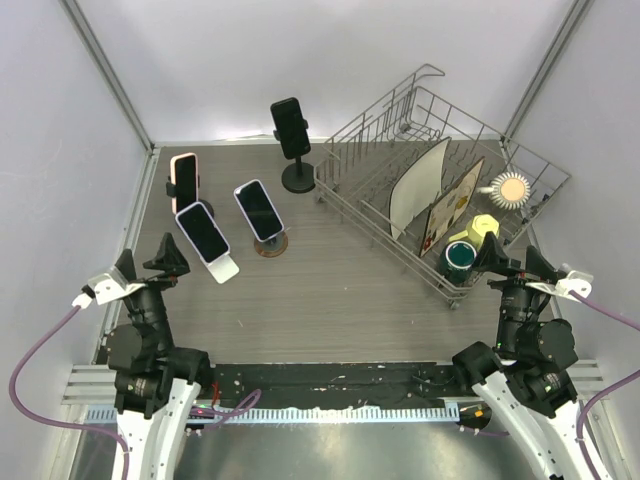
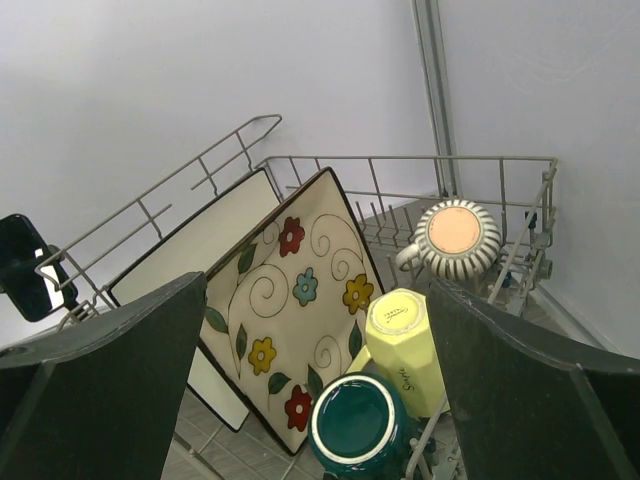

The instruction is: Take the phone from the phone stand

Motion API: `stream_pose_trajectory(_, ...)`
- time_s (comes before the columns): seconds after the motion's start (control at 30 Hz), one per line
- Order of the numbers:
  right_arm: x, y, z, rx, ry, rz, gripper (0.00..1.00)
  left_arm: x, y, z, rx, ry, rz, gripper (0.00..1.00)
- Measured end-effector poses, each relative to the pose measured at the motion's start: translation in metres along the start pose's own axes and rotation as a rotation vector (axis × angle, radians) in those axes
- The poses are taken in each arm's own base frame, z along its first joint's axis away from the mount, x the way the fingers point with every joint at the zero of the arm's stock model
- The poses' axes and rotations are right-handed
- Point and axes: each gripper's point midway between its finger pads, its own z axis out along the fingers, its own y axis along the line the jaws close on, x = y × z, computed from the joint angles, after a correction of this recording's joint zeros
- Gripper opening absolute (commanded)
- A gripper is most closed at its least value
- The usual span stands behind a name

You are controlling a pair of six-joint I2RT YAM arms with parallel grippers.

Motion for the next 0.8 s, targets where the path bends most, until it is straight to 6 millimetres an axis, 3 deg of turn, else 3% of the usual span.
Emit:
stream_pose_trajectory(0.47,0.002,0.002,-0.001,-0.008,0.015,0.007,0.98,0.011,0.009,0.011,-0.099,0.109,0.044,1.0)
stream_pose_trajectory(0.8,0.006,0.007,-0.002,-0.037,0.033,0.014,0.98,0.051,0.014,0.029,-0.182,0.326,0.163,1.0)
